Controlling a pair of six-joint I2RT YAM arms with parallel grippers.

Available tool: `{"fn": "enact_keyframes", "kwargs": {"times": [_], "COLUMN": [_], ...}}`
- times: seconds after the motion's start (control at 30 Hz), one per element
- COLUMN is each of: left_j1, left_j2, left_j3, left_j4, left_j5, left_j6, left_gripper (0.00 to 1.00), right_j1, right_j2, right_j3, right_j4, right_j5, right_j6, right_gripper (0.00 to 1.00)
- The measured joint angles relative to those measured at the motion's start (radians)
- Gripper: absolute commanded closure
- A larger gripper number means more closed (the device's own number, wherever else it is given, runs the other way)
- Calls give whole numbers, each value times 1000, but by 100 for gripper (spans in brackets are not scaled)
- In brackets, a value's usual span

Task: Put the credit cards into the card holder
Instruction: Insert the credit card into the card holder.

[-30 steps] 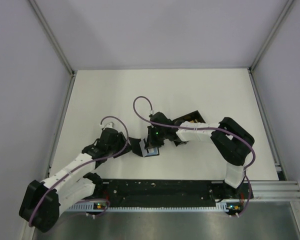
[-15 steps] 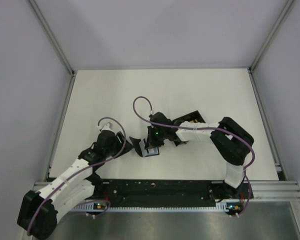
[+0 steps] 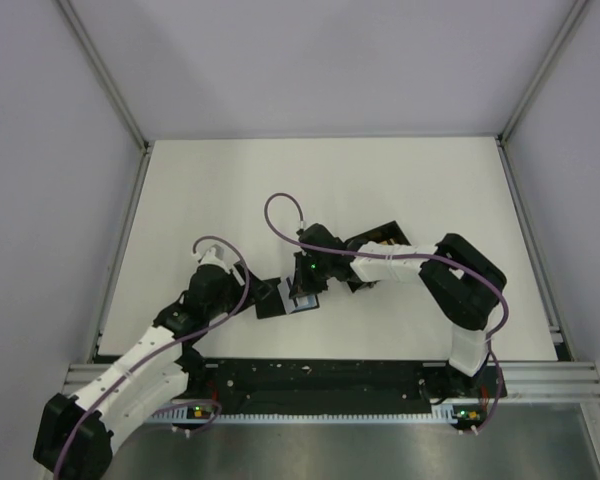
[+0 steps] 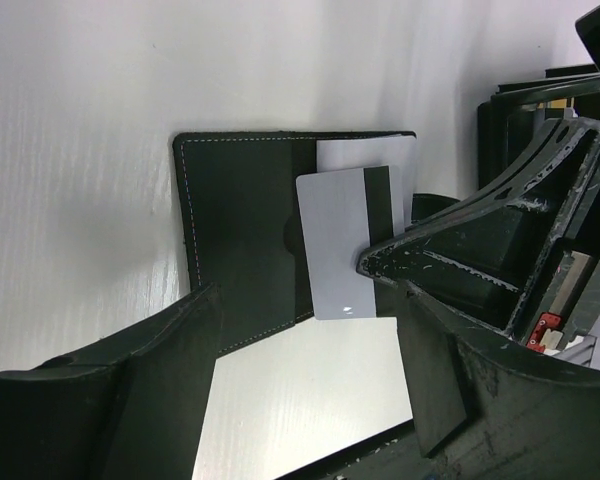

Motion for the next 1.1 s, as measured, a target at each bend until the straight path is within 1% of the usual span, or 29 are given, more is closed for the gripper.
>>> {"fn": "enact_keyframes", "kwargs": {"times": [0.13,0.23,0.37,0.53,0.63,0.73,0.97,1.1], "left_j1": [0,0,0,0,0,0,0,0], "left_j2": [11,34,48,116,177,222,241,243], "left_j3": [-17,-18,-19,-19,-12,3,9,9], "left_j4": [26,17,14,30,53,72,84,88], "left_j5": [5,6,2,19,43,58,74,84], "left_j6": [-11,-11,-10,-3,7,21,43,48], "left_gripper": [26,25,26,28,32,35,41,49], "right_j1": [0,0,0,0,-4,-18,-32,-35], "right_j2": [0,0,-6,-93,-164,-217,-224,-224], "right_j3": [0,0,0,17,58,63,-24,-55], "right_j4": [0,0,1,-62,-96,-103,-143,-177], "right_j5": [0,0,-2,50,112,148,211,238], "right_j6": [0,-1,-18,-60,-80,-80,-78,-78], "right_gripper": [100,100,100,100,100,100,100,100]}}
